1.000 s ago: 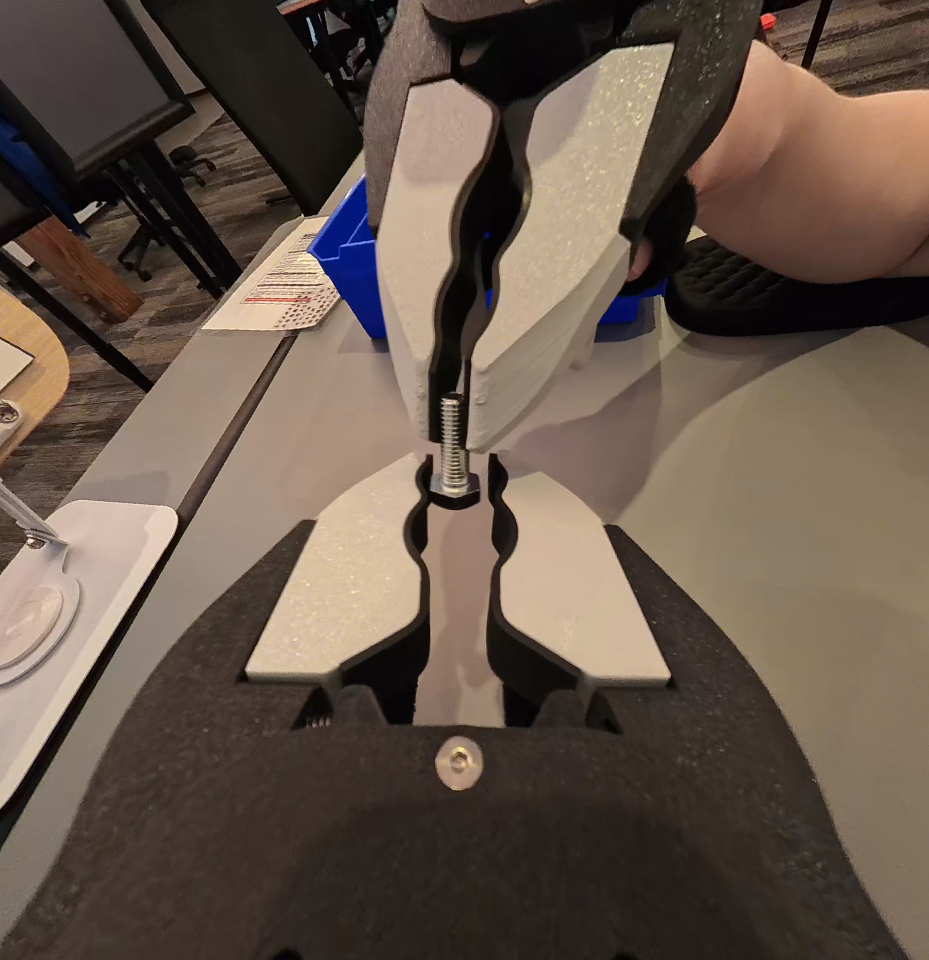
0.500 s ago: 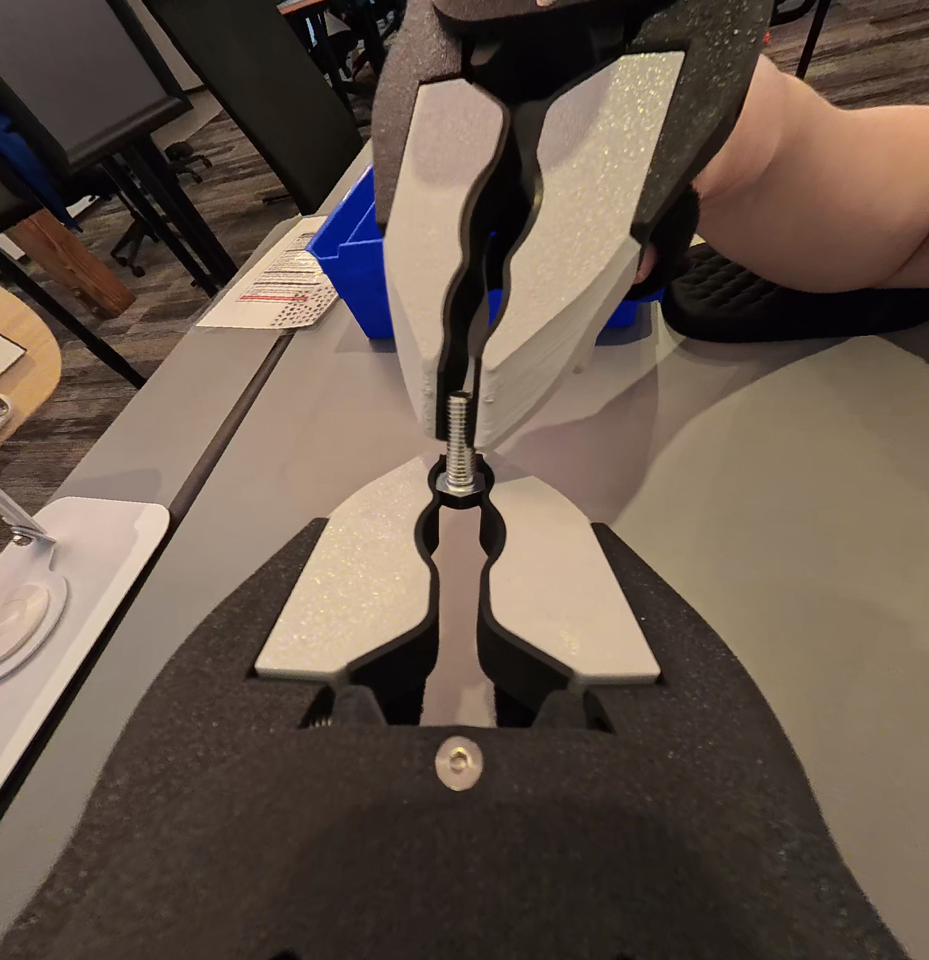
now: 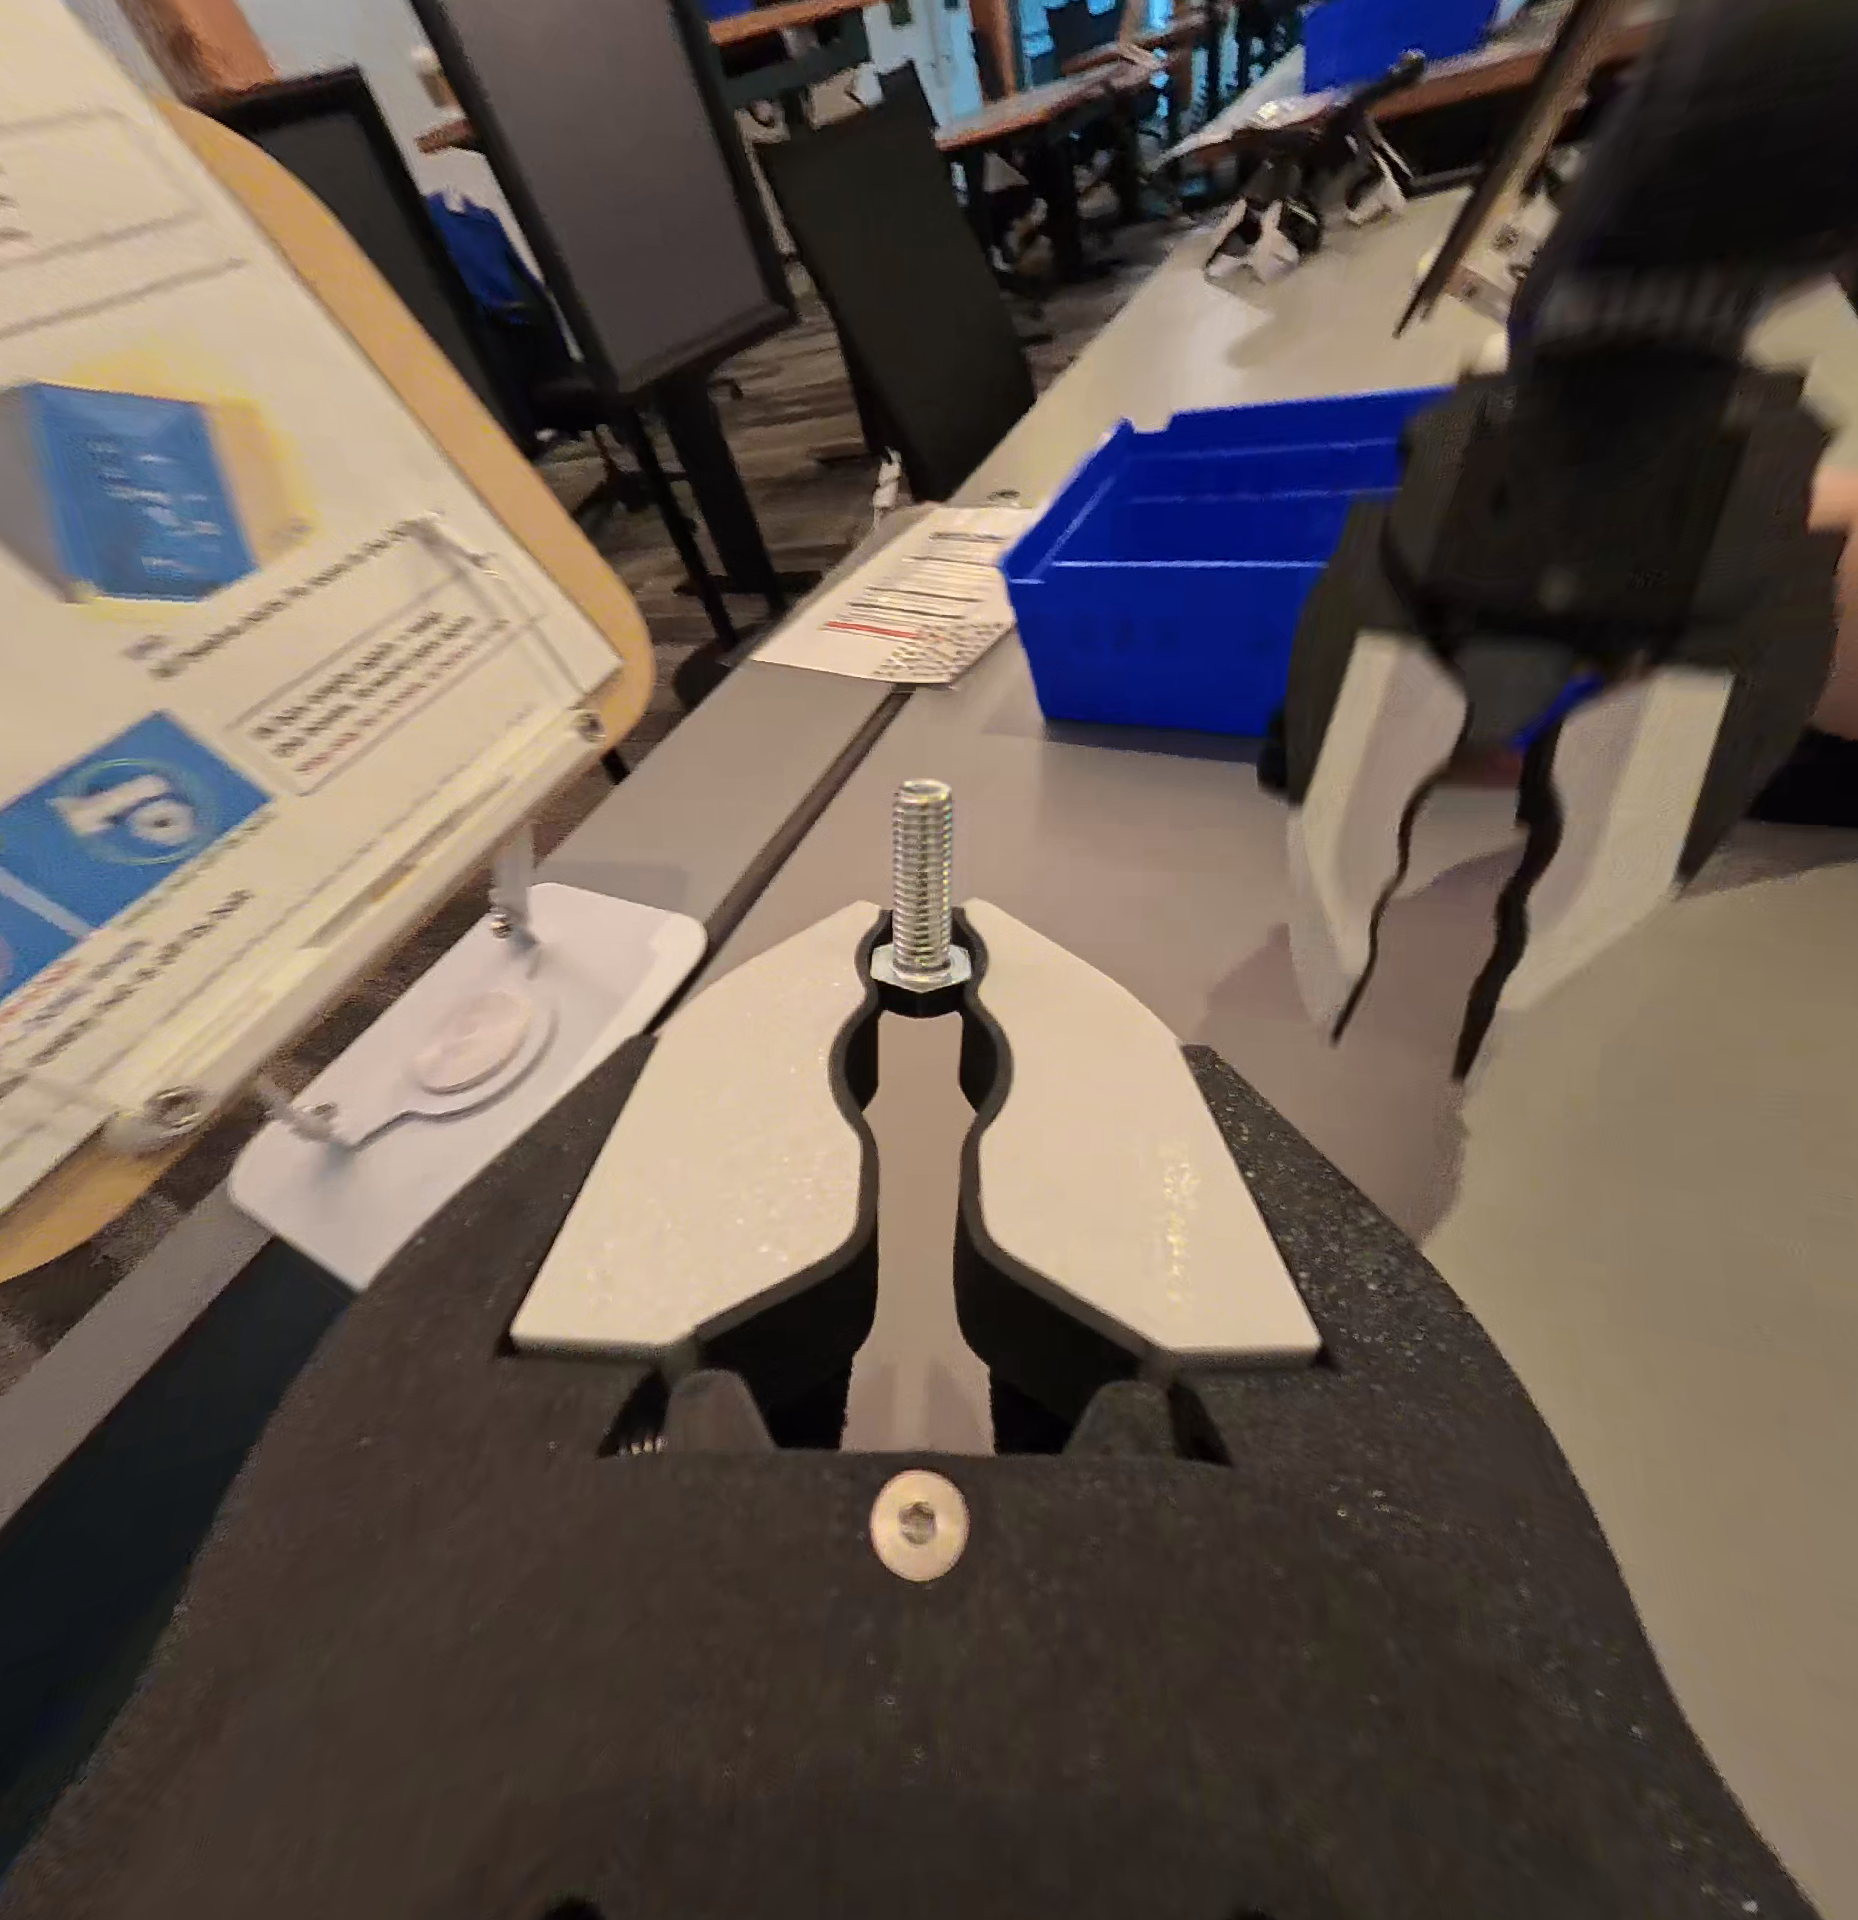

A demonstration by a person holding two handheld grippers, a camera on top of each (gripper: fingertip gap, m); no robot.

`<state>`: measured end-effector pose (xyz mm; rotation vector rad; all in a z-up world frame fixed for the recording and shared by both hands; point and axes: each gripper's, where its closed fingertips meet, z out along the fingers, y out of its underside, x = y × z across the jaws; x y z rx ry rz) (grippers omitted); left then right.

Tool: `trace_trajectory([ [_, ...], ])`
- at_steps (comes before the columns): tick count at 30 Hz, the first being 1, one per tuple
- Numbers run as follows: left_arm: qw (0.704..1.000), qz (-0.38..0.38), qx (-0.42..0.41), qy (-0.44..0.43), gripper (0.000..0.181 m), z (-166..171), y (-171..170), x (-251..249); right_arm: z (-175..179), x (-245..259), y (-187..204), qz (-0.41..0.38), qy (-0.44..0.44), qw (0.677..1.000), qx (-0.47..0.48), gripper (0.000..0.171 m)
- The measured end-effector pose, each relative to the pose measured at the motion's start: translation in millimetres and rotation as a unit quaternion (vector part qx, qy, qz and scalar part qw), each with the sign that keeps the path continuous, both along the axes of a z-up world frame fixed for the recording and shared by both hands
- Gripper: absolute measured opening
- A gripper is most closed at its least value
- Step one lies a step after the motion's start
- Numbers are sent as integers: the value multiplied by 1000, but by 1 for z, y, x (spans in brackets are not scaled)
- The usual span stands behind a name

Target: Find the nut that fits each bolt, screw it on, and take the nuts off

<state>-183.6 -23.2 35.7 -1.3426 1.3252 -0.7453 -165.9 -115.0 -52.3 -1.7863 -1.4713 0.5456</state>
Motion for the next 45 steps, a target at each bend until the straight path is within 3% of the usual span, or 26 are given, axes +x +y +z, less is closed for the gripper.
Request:
trace_trajectory([
  [4,999,15,1,-36,9,27,9,-24,-54,-7,13,-15,-72,997,3,22],
  [9,998,17,-3,-56,9,40,10,-36,-89,-2,15,-31,-123,991,-37,23],
  [28,1000,-5,-24,2,9,10,4,-16,-104,-7,20,-49,-101,989,-100,14],
  [32,998,-25,-41,31,10,-13,-1,-3,-76,-1,21,-48,-84,992,-78,14],
  [40,988,-124,-89,21,9,-44,-47,41,68,22,4,-48,90,995,23,14],
  [45,982,-171,-59,62,9,-61,-79,55,80,31,0,-46,73,994,72,14],
])
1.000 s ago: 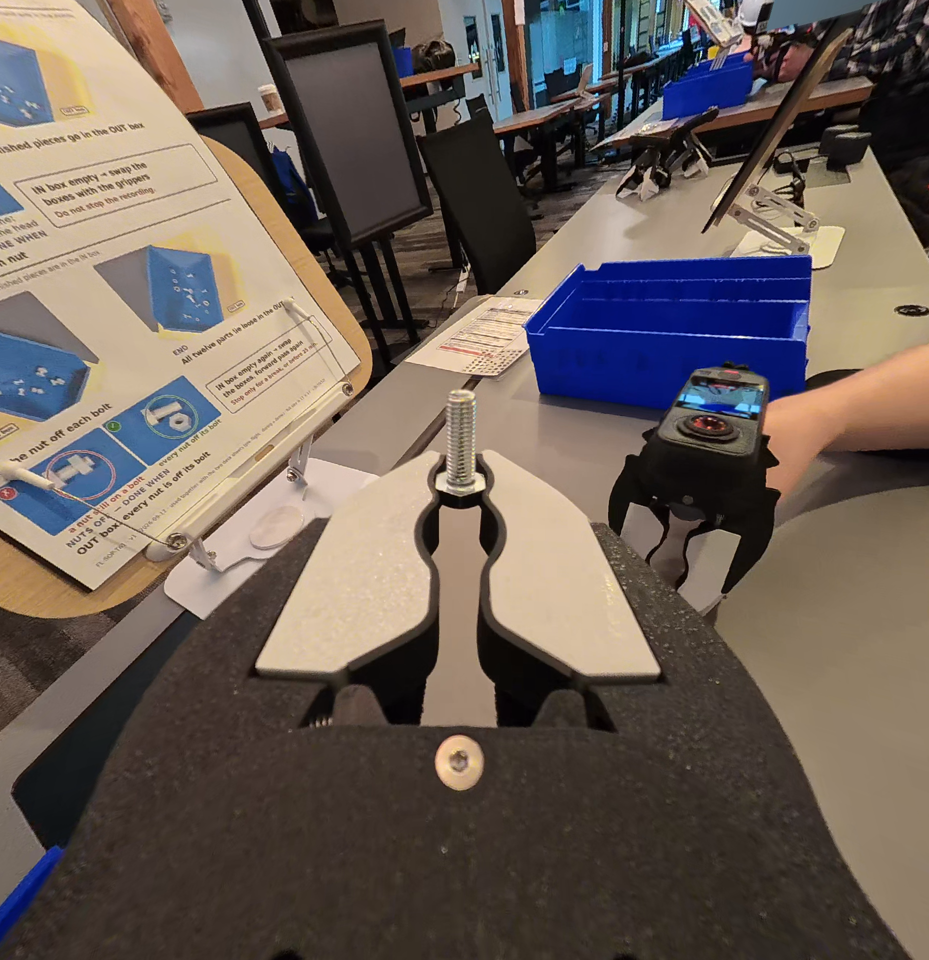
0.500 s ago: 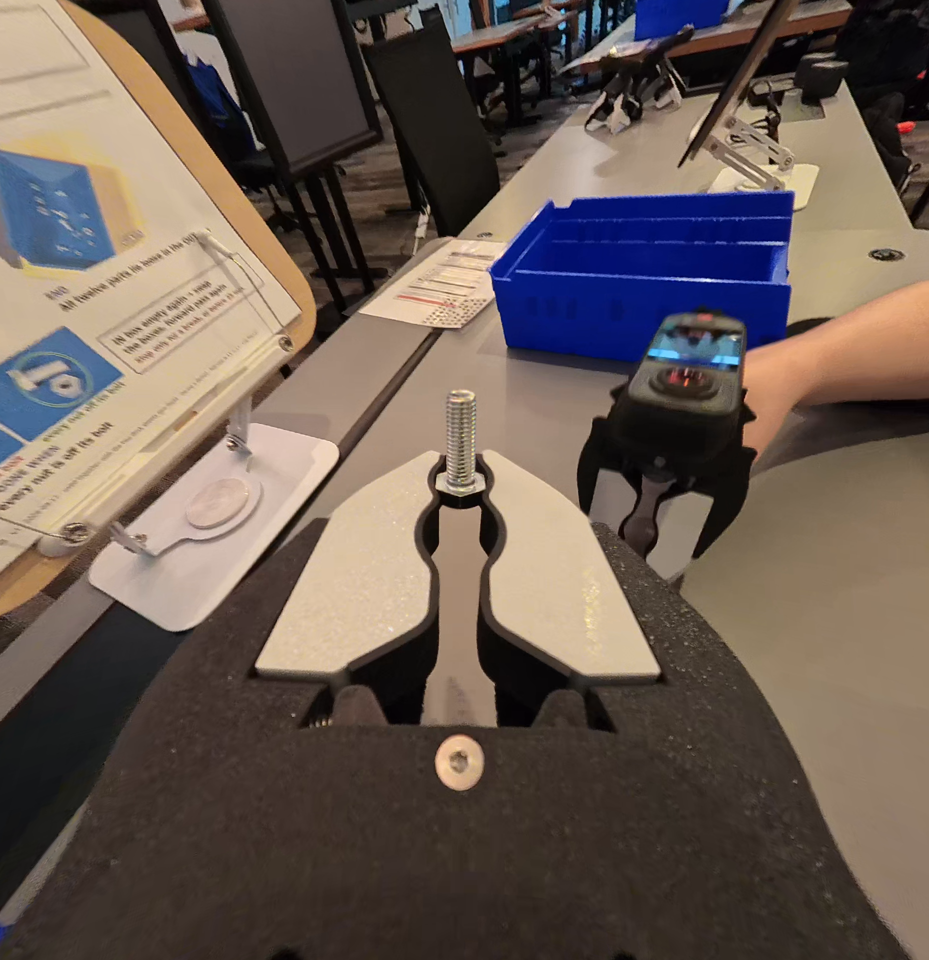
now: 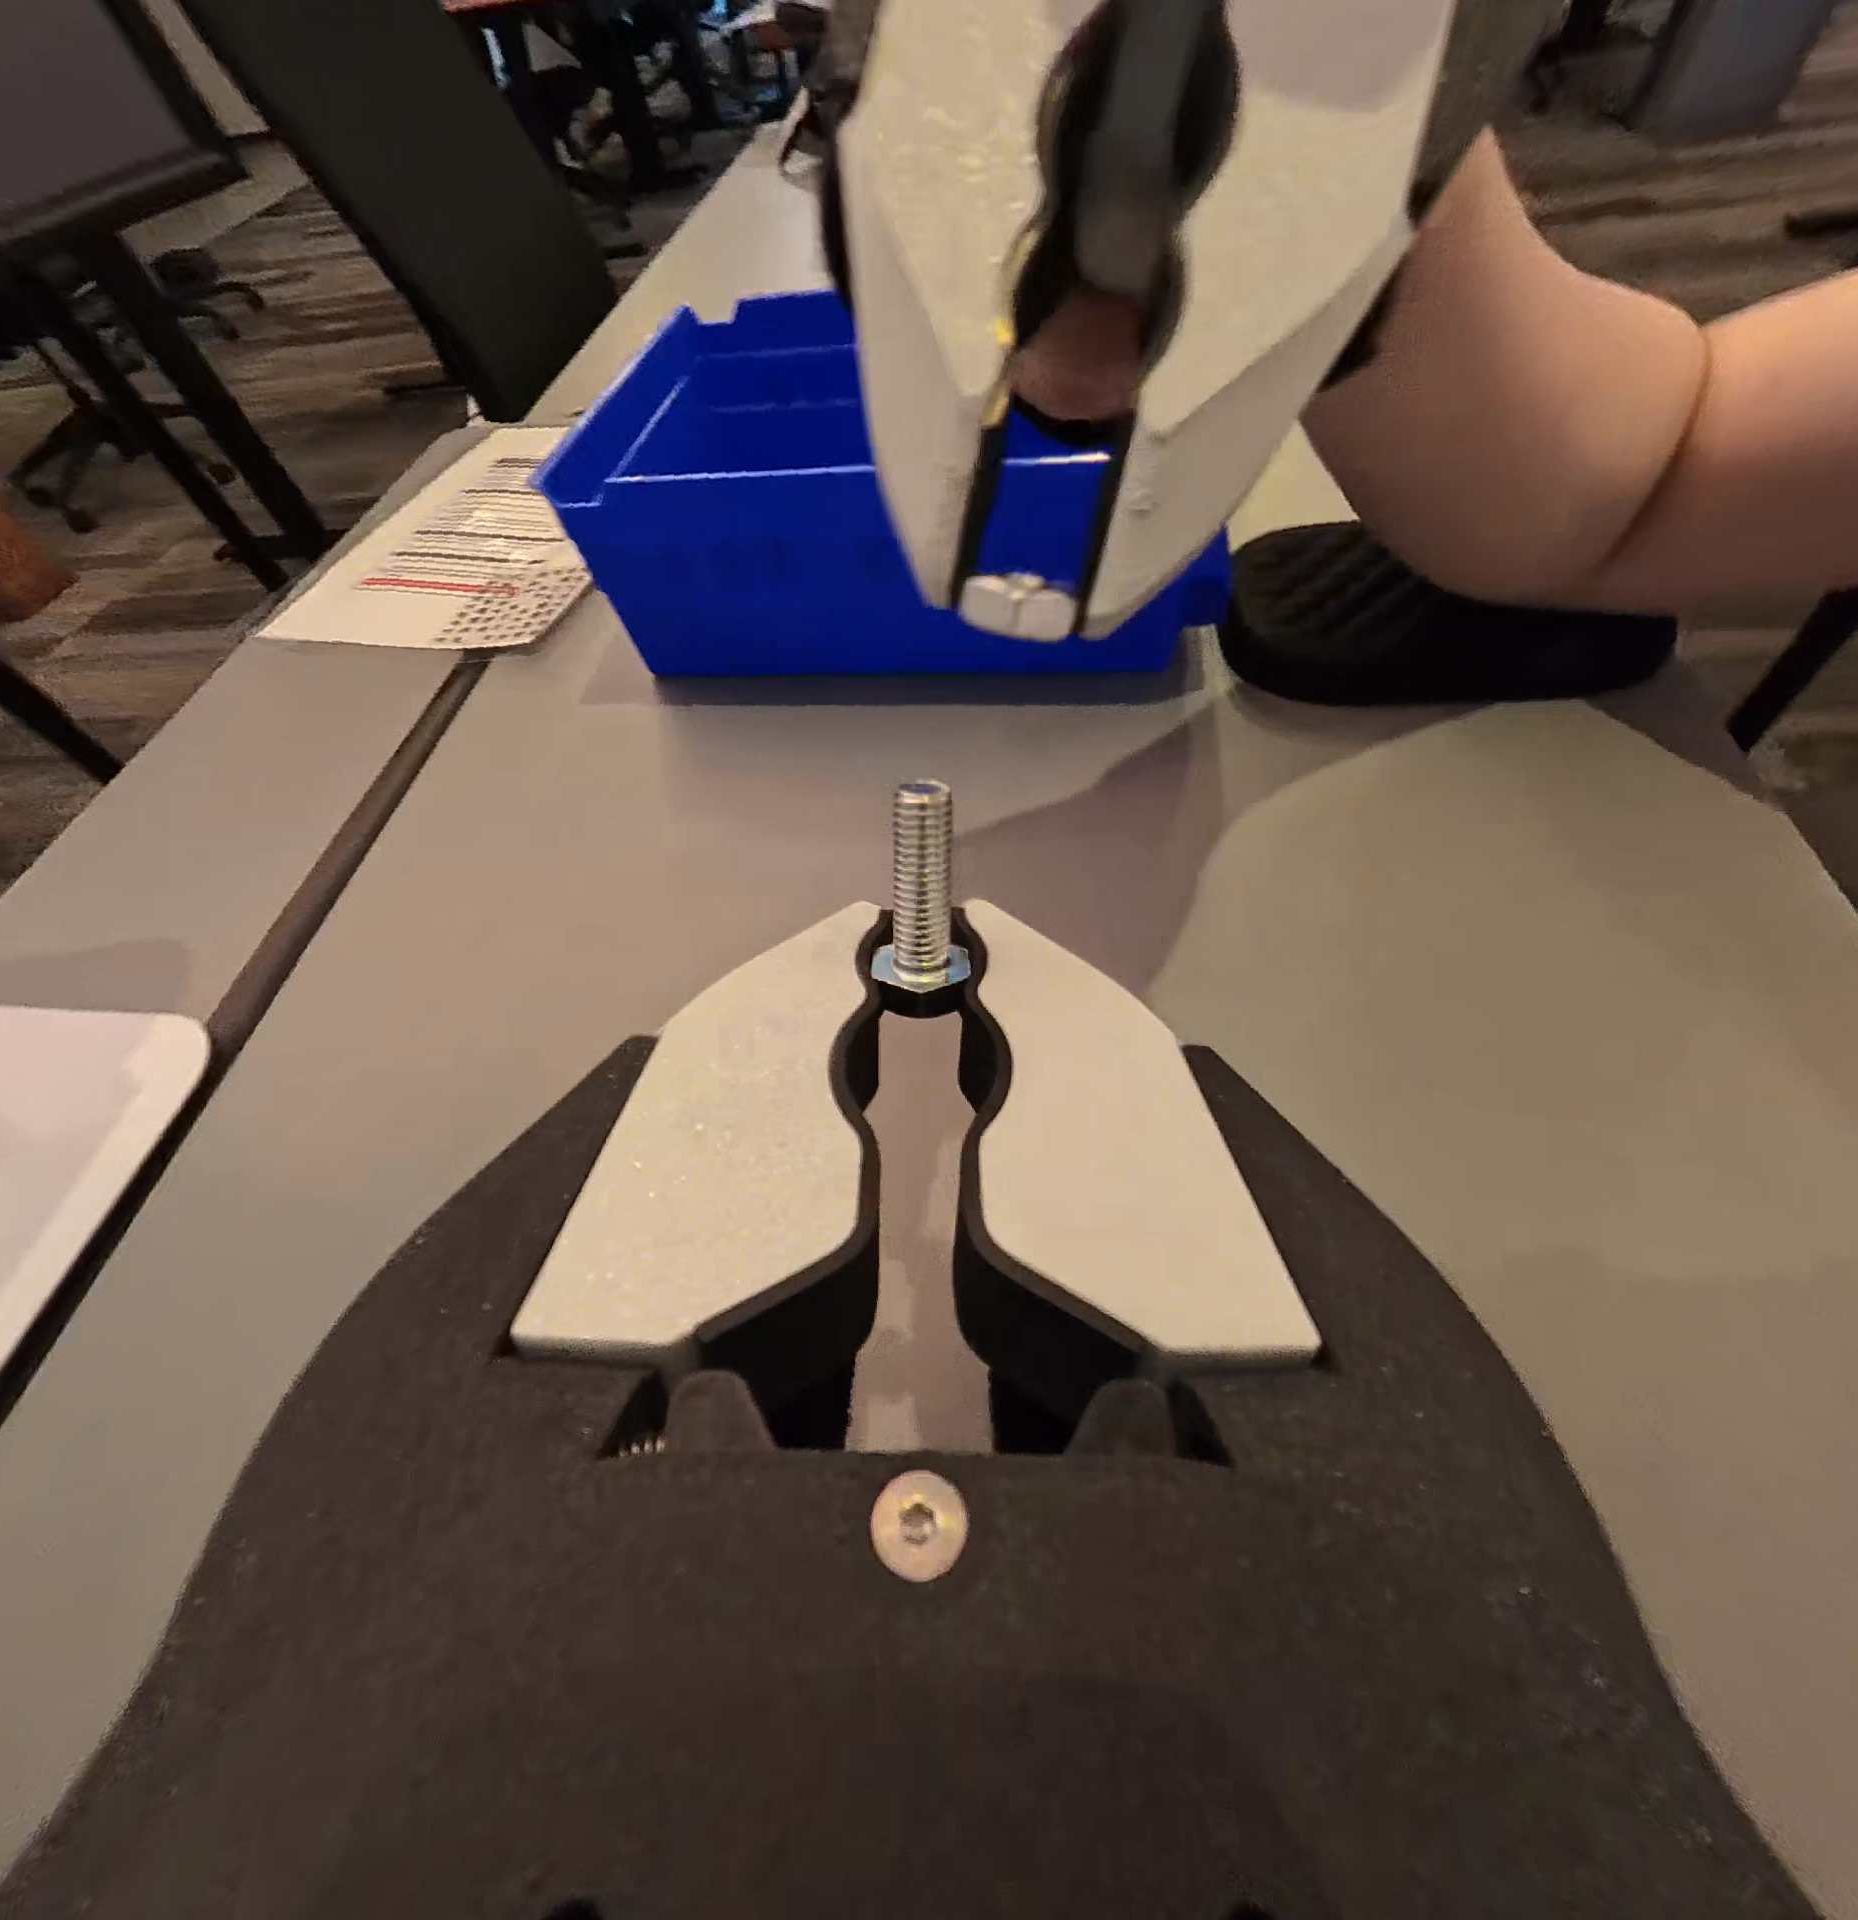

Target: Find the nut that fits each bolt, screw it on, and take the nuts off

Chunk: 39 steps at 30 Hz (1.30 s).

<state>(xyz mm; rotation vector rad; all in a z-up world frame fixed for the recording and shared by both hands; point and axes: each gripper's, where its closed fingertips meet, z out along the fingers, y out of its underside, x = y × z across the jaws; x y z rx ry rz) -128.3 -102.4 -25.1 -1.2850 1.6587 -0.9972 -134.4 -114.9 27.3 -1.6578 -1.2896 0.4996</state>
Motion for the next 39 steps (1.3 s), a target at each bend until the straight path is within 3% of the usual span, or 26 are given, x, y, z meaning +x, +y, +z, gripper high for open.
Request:
trace_trajectory([
  [17,996,-74,34,22,9,-8,-35,3,-18,-11,-20,80,-54,995,16,14],
  [28,982,-184,20,32,9,-14,-73,-7,-23,-20,-53,172,-91,980,53,14],
  [39,996,-42,35,63,9,-20,-24,3,-30,-8,-11,1,-57,996,-72,14],
])
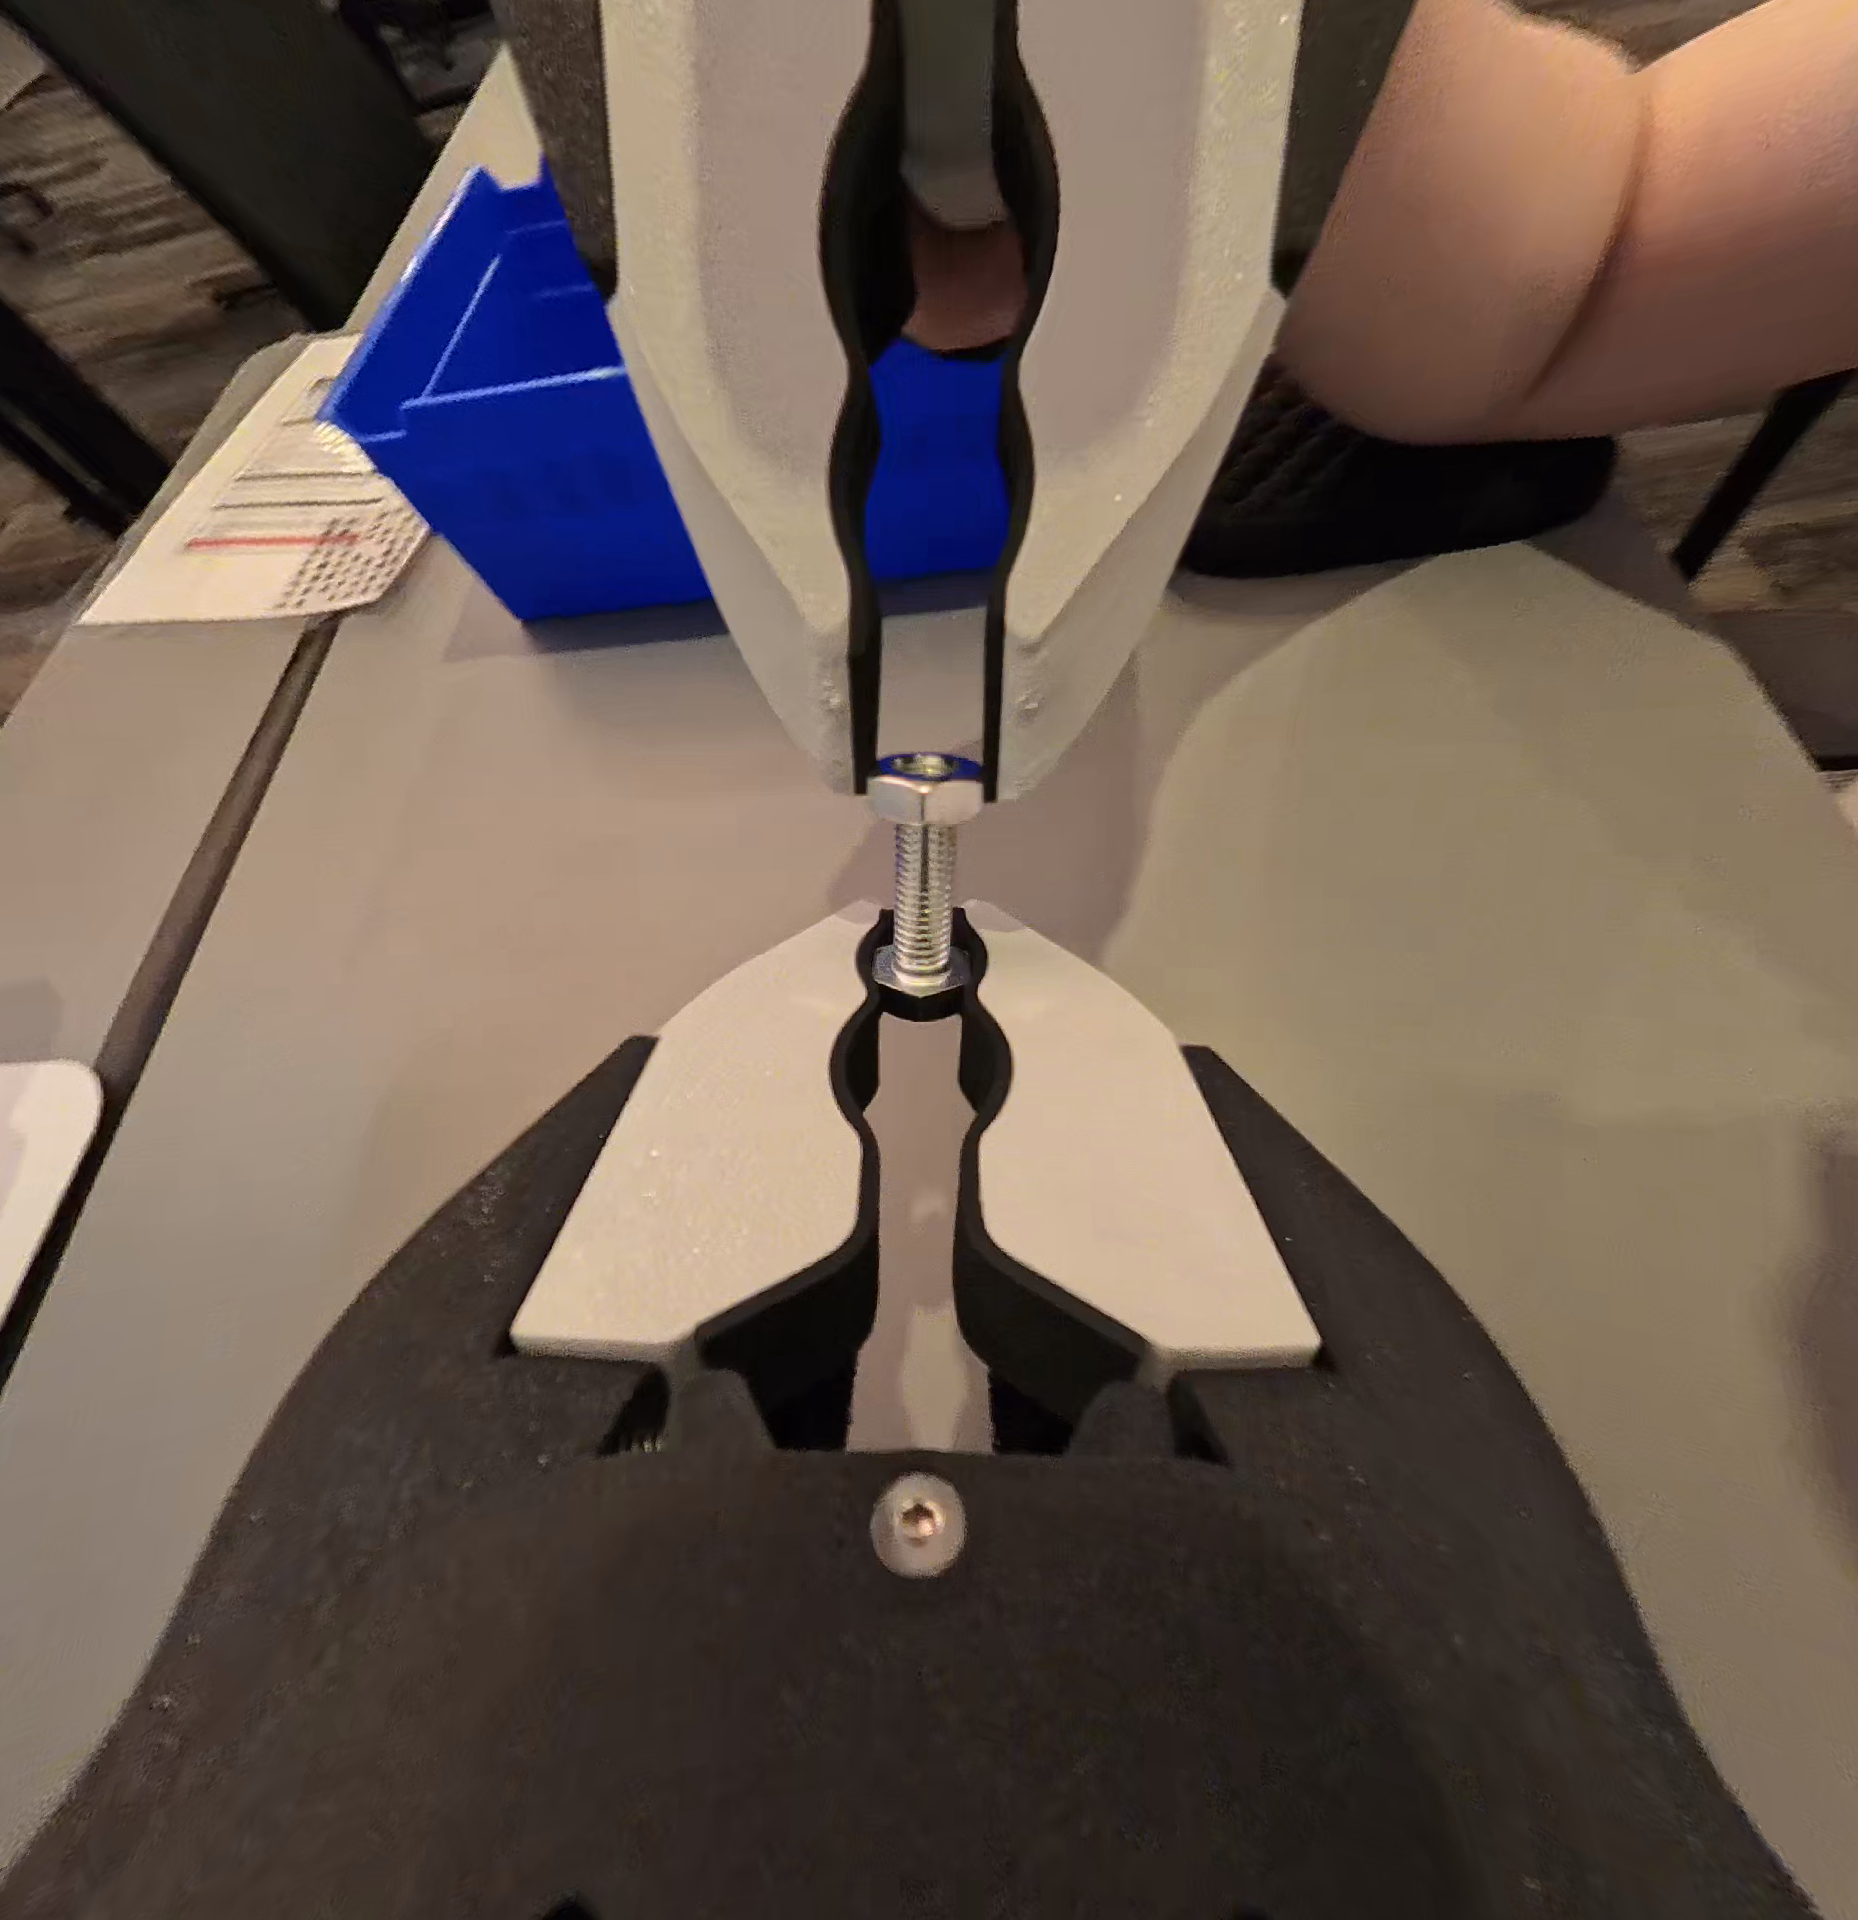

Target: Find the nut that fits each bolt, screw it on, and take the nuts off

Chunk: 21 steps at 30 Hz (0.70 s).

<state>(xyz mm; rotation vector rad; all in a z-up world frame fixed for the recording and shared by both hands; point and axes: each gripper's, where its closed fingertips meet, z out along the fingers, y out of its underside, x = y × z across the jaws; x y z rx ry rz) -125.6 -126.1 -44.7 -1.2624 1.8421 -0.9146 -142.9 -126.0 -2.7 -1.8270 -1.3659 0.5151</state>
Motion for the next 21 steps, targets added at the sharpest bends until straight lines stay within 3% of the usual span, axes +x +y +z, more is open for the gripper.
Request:
trace_trajectory([
  [5,998,46,28,28,9,-9,14,0,-9,3,10,-64,13,997,-50,14],
  [13,999,40,8,8,9,0,13,0,1,3,10,-51,20,998,-21,22],
  [18,999,-7,-41,-29,9,16,-3,-2,24,6,2,19,26,996,80,24],
  [21,996,-54,-64,-34,9,21,-21,-4,30,1,-17,105,32,986,128,24],
])
